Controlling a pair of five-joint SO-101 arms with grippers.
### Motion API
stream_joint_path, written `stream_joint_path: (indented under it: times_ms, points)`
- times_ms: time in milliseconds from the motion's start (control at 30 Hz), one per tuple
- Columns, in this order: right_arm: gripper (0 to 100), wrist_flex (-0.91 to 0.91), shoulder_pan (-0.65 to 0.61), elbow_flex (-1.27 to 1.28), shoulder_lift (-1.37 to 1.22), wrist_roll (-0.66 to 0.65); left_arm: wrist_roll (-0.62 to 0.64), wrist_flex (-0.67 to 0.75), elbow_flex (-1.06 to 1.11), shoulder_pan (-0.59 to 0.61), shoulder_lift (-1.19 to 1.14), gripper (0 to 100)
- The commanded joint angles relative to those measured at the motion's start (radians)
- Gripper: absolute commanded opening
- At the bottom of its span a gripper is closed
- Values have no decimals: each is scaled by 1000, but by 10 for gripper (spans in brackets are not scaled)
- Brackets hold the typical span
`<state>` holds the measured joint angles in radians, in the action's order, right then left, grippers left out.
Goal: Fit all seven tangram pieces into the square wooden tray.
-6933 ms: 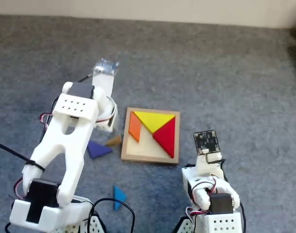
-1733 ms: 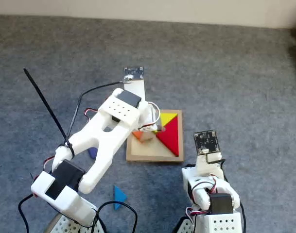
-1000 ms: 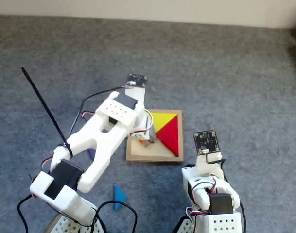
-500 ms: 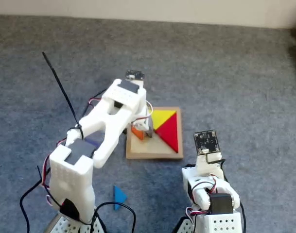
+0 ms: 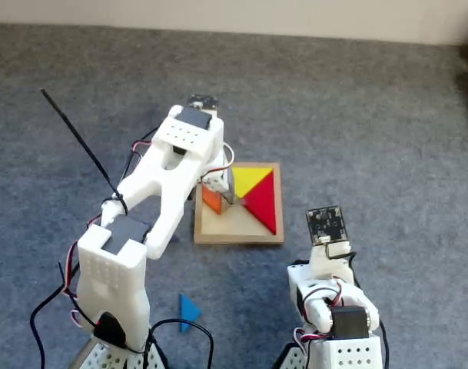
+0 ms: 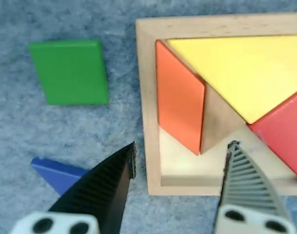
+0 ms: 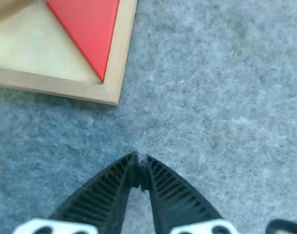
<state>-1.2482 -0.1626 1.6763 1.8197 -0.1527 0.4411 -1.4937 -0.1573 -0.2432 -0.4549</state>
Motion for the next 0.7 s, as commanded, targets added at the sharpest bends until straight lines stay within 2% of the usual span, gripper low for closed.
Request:
stream_joint_path:
  times_ms: [0,233,367,467,567,667]
  points:
    - [17,-10,12,143,33,5,-2,-32,-64,-7,10,287]
    - [17,-10,12,143,33,5,-5,-32,-59,5,50,287]
    - [17,-10,12,143,33,5,-9,-21,-28,74,163,287]
    - [17,-10,12,143,33,5,-21,26,8,153,208,288]
    - [17,-10,12,143,33,5,-107,117,64,223,200,288]
    - [17,-10,12,143,33,5,-137,186,91,271,157,288]
